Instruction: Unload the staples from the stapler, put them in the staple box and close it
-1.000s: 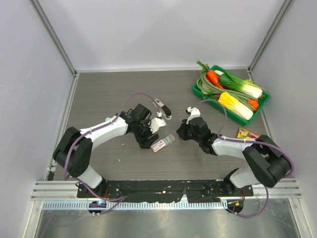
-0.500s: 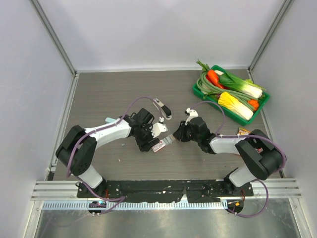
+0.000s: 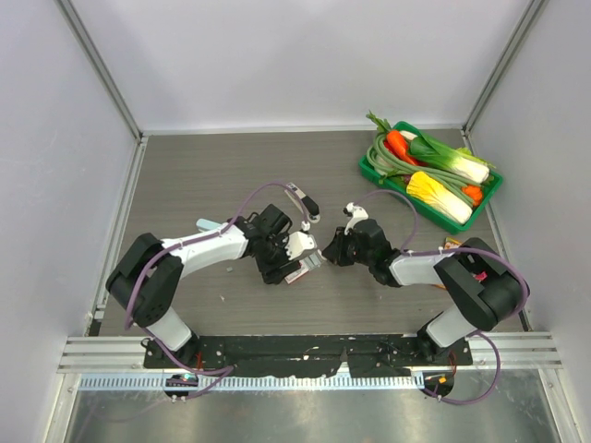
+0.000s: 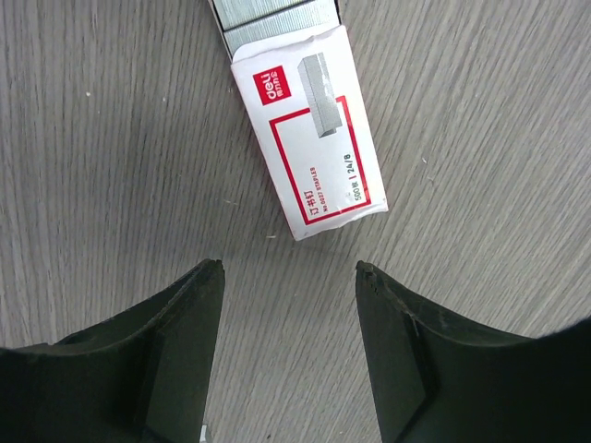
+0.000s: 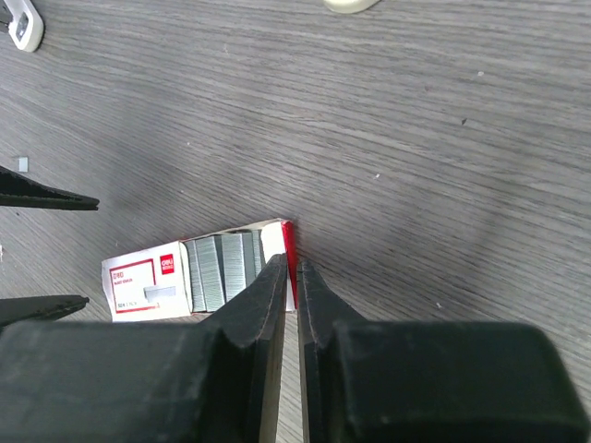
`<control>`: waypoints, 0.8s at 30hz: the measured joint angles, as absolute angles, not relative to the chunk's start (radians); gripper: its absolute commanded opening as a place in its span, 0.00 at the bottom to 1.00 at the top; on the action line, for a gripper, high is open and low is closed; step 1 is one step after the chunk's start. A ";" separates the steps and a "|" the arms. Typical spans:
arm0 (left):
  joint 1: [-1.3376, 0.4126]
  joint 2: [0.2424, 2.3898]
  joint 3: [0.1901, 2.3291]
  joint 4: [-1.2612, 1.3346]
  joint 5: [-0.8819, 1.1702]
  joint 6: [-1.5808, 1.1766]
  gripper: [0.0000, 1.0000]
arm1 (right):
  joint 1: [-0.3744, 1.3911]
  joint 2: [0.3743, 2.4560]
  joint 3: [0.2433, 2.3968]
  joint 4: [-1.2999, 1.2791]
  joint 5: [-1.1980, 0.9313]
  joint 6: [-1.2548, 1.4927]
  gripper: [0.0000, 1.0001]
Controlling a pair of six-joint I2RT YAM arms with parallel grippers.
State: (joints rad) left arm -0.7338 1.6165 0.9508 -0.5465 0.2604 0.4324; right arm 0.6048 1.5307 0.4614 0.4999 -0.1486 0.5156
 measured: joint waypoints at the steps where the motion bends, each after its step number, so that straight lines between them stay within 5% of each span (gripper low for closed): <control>1: -0.736 1.617 0.950 -0.543 0.259 0.432 0.63 | 0.605 1.534 0.461 0.501 -0.151 0.516 0.15; 24: -0.752 1.662 0.965 -0.508 0.224 0.426 0.62 | 0.605 1.558 0.462 0.516 -0.179 0.518 0.09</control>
